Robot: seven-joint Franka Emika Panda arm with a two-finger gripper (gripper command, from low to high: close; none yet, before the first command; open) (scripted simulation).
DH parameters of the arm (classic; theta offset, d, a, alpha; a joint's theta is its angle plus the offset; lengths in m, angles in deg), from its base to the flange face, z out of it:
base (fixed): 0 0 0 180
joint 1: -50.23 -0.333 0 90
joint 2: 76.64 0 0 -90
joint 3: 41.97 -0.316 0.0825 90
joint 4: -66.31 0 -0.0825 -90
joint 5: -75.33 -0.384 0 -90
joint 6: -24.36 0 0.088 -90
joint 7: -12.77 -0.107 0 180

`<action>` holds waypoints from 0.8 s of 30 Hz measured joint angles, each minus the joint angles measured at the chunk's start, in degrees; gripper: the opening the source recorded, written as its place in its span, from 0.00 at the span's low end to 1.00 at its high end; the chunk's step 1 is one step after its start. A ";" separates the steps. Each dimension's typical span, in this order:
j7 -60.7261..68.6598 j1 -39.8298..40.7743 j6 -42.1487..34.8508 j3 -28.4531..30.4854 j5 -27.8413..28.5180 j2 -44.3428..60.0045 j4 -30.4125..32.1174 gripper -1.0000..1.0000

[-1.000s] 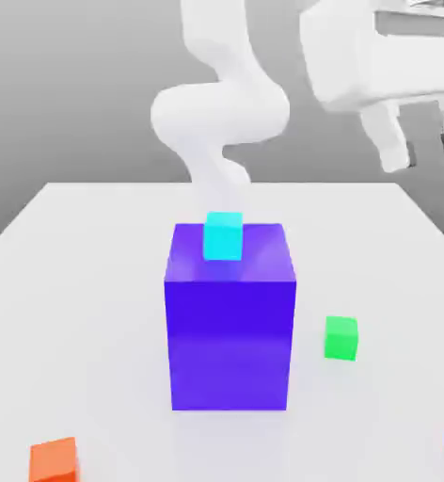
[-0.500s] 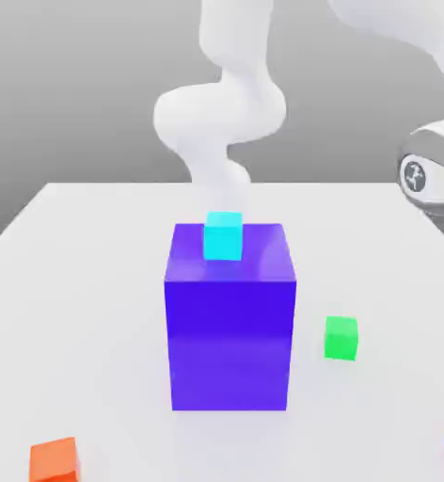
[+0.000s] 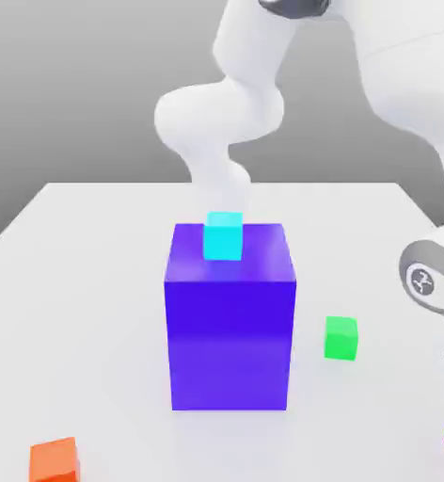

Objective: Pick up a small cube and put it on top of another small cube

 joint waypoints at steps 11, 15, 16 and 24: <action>13.07 3.12 -3.22 -3.00 -1.95 -20.21 18.28 0.00; 19.75 2.71 -2.52 -3.36 -3.24 -27.68 26.49 0.00; 21.36 2.63 -2.29 -3.54 -3.52 -29.57 28.56 0.00; 32.68 -0.67 0.20 -2.96 -4.29 -44.42 44.84 0.00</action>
